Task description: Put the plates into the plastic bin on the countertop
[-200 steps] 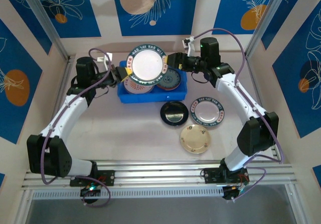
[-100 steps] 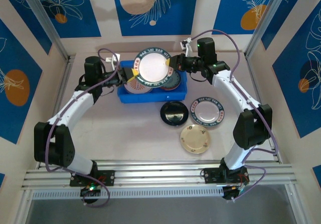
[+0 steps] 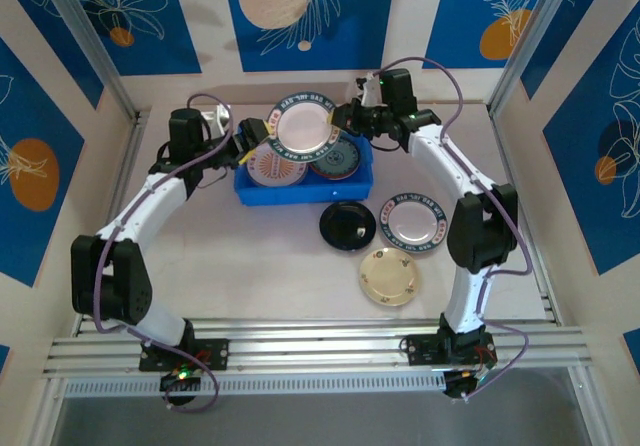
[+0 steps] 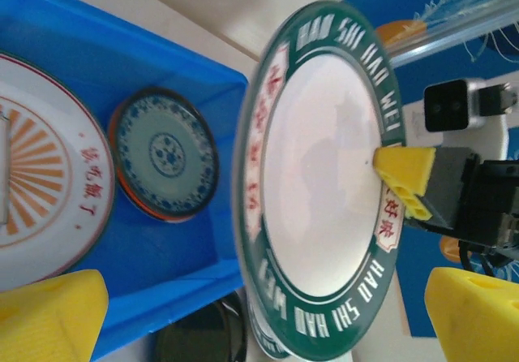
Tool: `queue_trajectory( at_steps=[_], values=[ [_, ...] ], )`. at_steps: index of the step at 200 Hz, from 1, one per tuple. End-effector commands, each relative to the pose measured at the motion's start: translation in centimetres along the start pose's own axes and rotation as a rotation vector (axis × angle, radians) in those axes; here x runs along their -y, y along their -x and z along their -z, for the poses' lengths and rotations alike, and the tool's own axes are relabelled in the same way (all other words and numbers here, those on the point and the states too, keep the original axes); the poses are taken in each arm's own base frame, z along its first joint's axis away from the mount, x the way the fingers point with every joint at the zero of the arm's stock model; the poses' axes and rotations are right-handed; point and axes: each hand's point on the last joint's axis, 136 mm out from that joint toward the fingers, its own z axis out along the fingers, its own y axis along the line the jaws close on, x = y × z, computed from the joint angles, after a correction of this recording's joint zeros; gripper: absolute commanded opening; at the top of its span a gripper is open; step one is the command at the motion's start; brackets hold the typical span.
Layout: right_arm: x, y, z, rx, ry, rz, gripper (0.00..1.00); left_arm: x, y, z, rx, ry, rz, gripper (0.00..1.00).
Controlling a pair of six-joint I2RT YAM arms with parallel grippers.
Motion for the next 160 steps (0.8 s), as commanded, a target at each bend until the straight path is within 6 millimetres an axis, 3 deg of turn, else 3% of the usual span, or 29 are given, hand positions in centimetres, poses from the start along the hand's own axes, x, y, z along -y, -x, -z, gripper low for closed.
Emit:
queue_trajectory(
  at_steps=[1,94,160],
  values=[
    [-0.2,0.6,-1.3,-0.003,0.035,-0.031,0.00,1.6,1.9,1.7,0.065,0.013,-0.070,1.00],
    [3.3,-1.0,-10.1,-0.079,-0.019,-0.042,0.00,-0.5,0.1,3.0,0.046,0.075,-0.066,1.00],
    [4.9,-2.4,-13.7,-0.126,-0.058,-0.053,0.00,-1.4,-0.3,3.4,0.047,0.096,-0.056,1.00]
  ],
)
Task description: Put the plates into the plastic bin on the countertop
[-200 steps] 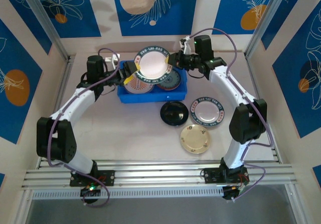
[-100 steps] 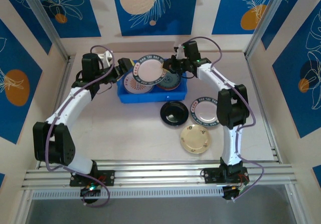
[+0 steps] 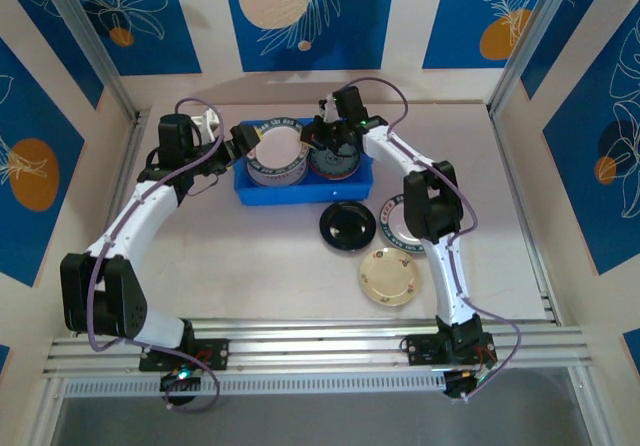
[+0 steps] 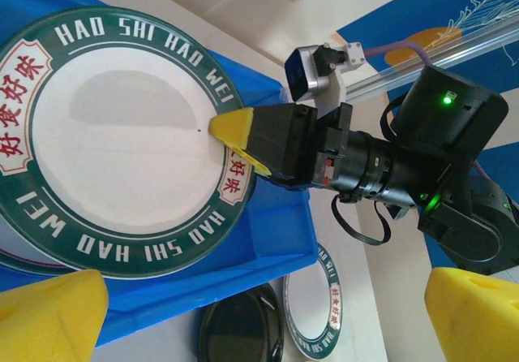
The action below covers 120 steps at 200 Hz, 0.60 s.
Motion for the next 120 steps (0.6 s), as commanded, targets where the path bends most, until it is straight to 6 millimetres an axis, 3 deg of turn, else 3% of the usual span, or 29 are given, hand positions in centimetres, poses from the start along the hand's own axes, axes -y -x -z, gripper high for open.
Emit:
queue_trajectory(
  at_steps=[1,120],
  values=[
    [-0.9,0.3,-0.5,-0.001,0.009,0.012,0.00,-0.1,0.2,0.8,0.019,0.009,-0.019,1.00],
    [1.5,-1.3,-4.2,-0.069,-0.084,0.019,0.00,-1.3,-0.5,0.4,-0.001,0.030,-0.006,1.00]
  ],
)
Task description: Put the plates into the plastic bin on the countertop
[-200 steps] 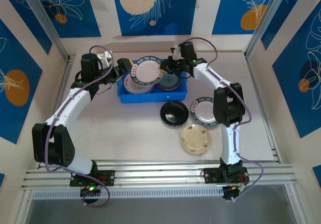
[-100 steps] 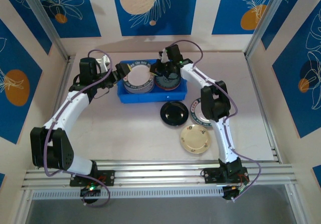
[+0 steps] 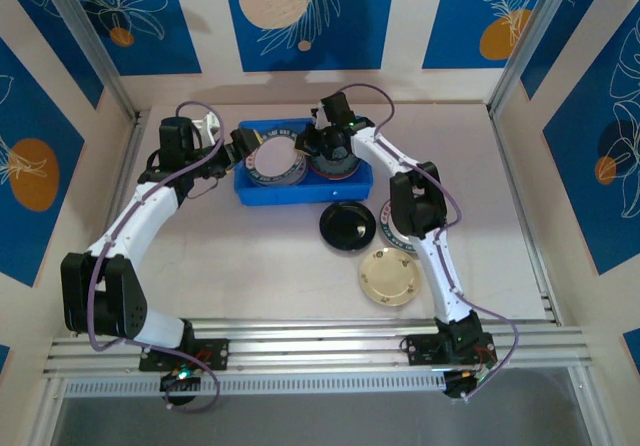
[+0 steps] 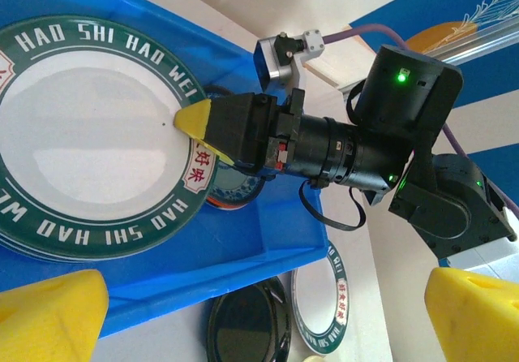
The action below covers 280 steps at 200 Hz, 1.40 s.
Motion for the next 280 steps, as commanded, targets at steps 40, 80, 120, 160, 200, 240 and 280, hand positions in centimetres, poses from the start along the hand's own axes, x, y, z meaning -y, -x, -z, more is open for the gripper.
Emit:
queue_trajectory(
  at_steps=[40,80,120,160,200,240,280],
  values=[
    [-0.5,-0.8,-0.7,-0.034,-0.062,0.055,0.29,-0.8,-0.1,0.2,0.005,0.016,-0.012,1.00],
    [0.1,-0.8,-0.2,-0.023,-0.168,0.095,0.47,-0.8,-0.1,0.3,0.009,0.017,-0.014,1.00],
    [0.8,-0.8,0.3,-0.021,-0.263,0.132,0.56,-0.9,-0.1,0.3,0.011,0.021,-0.016,1.00],
    [1.1,-0.8,0.7,-0.013,-0.308,0.158,0.56,-1.1,-0.1,0.2,0.012,0.022,-0.015,1.00],
    [0.9,-0.5,1.2,-0.002,-0.321,0.163,0.56,-1.2,-0.3,0.1,0.012,0.027,-0.013,1.00],
    [-0.4,0.6,3.4,0.047,-0.334,0.196,0.55,-1.0,-0.6,0.1,0.007,0.038,-0.027,0.99],
    [-3.8,1.1,7.5,0.108,-0.299,0.275,0.54,-0.9,-2.2,-0.3,-0.018,0.103,-0.076,1.00]
  ],
)
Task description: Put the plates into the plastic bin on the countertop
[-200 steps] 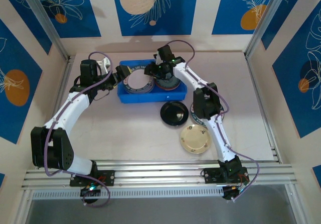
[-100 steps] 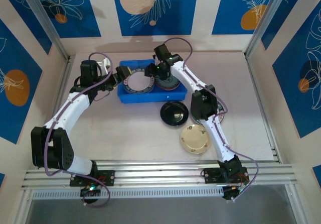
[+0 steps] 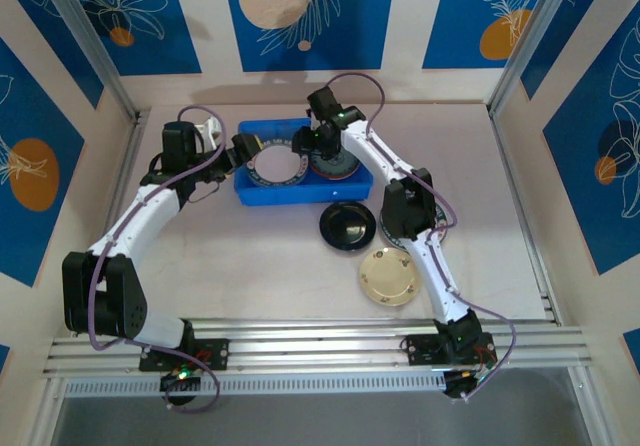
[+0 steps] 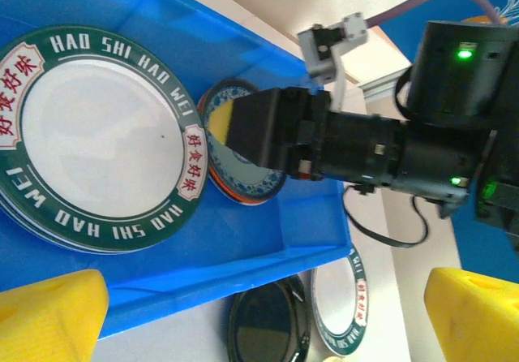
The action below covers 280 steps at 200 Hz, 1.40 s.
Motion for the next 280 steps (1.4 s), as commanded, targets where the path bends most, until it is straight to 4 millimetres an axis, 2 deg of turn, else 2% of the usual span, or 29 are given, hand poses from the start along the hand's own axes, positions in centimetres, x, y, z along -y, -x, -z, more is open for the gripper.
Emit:
queue_trajectory(
  at_steps=[1,25,48,72,85,118,143,177,221,243,280],
  values=[
    [-2.8,2.3,6.6,0.114,0.043,0.077,0.54,0.3,-1.1,0.3,-0.010,0.060,-0.064,1.00],
    [-3.6,1.6,9.6,0.148,0.068,0.096,0.54,0.7,-2.4,0.4,-0.035,0.190,-0.182,1.00],
    [-4.0,0.0,12.5,0.205,0.112,0.101,0.54,2.9,-3.6,0.6,0.000,0.194,-0.296,1.00],
    [-3.3,-2.1,14.6,0.247,0.104,0.097,0.54,4.8,-4.6,1.0,0.054,0.157,-0.361,1.00],
    [-2.6,-3.1,15.4,0.262,0.103,0.083,0.54,5.2,-5.4,0.9,0.063,0.150,-0.377,1.00],
    [-1.1,-5.0,16.0,0.302,0.150,0.078,0.55,6.1,-7.6,0.1,0.059,0.147,-0.440,1.00],
    [-0.7,-6.1,16.9,0.377,0.184,0.112,0.56,6.4,-9.1,-0.8,0.044,0.098,-0.398,1.00],
    [1.2,-7.7,18.4,0.474,0.171,0.100,0.59,6.4,-12.0,-1.4,-0.040,0.017,-0.365,1.00],
    [4.0,-10.9,20.2,0.438,0.170,-0.058,0.59,4.3,-15.9,-2.3,-0.116,0.012,-0.328,1.00],
    [5.5,-12.1,20.7,0.391,0.183,-0.142,0.59,3.5,-17.7,-3.7,-0.131,-0.039,-0.232,1.00],
    [6.3,-12.9,21.0,0.373,0.240,-0.205,0.58,1.8,-20.1,-6.5,-0.174,-0.071,-0.096,0.88]
  ],
)
